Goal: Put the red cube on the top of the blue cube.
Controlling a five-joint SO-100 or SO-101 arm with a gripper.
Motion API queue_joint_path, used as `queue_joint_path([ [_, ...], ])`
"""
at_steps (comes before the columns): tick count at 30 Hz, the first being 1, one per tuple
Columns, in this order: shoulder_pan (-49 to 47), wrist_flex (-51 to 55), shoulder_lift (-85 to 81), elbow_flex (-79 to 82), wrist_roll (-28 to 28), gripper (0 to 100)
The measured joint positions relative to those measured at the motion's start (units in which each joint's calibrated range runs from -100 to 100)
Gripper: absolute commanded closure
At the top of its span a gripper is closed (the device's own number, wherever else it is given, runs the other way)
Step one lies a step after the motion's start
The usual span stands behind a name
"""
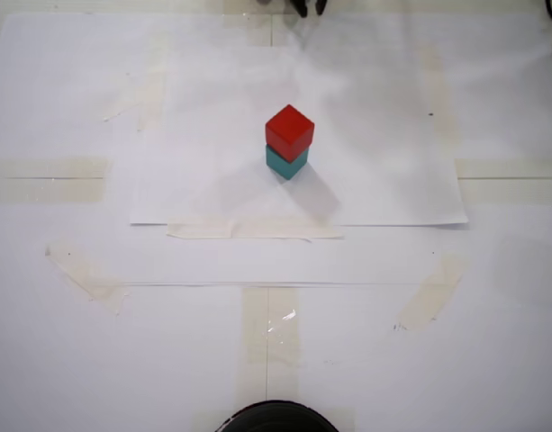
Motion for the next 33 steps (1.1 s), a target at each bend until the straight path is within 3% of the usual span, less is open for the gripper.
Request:
queue_joint_path([
  [11, 4.7, -16.1, -8.9, 14.7, -0.9, 100],
  [20, 13.2, -18.7, -8.9, 16.7, 0.0, 100],
  [33, 15.7, -24.2, -8.9, 23.3, 0.0, 100],
])
